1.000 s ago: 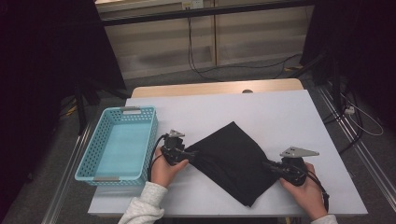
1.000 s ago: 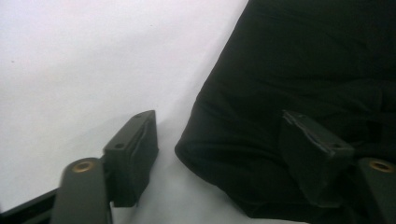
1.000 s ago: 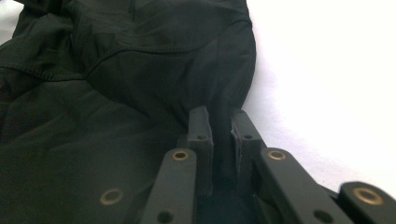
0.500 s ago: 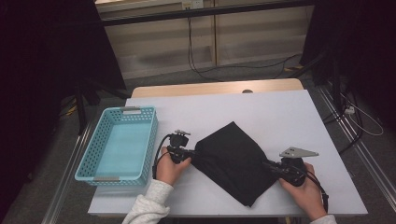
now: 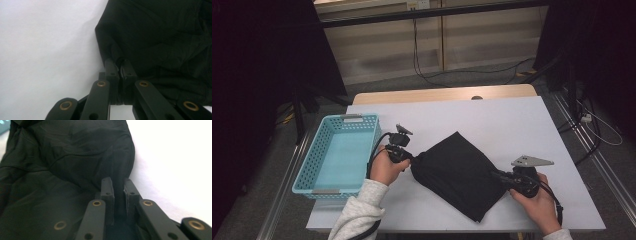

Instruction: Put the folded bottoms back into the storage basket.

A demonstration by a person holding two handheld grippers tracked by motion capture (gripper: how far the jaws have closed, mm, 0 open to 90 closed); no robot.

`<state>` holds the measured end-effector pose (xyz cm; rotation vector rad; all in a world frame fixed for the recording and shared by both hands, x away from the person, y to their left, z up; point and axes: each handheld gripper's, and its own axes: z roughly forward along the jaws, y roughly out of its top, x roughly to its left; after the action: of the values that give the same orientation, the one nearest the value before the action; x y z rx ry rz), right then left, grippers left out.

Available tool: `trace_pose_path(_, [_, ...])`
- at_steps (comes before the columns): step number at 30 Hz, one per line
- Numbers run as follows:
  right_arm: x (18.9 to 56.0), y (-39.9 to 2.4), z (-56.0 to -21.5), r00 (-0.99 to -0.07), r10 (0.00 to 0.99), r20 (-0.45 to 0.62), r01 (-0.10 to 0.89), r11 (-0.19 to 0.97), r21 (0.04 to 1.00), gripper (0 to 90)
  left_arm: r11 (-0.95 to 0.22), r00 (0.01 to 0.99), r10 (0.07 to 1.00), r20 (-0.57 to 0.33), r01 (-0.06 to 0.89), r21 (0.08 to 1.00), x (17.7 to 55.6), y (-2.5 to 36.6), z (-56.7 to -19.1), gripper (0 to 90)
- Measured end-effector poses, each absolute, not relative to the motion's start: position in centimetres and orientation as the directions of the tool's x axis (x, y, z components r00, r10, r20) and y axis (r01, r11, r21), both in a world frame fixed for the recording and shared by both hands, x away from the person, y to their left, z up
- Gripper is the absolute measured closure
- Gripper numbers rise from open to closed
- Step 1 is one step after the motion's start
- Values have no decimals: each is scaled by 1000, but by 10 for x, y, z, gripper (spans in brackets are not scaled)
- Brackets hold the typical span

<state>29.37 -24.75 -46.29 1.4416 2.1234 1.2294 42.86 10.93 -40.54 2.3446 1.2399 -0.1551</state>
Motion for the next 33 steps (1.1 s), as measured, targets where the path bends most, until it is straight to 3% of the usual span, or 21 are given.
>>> trace_pose_path(14, [298, -234, -456, -484, 851, 206, 584, 138, 800, 820, -522, 600, 745, -293, 797, 304, 441, 120, -378, 868])
trace_pose_path(25, [299, -224, -449, -502, 844, 190, 557, 148, 817, 821, -597, 634, 743, -215, 773, 215, 449, 116, -358, 869])
trace_pose_path(33, [301, -215, -443, -514, 837, 187, 536, 144, 832, 821, -616, 646, 738, -194, 763, 199, 455, 120, -338, 868])
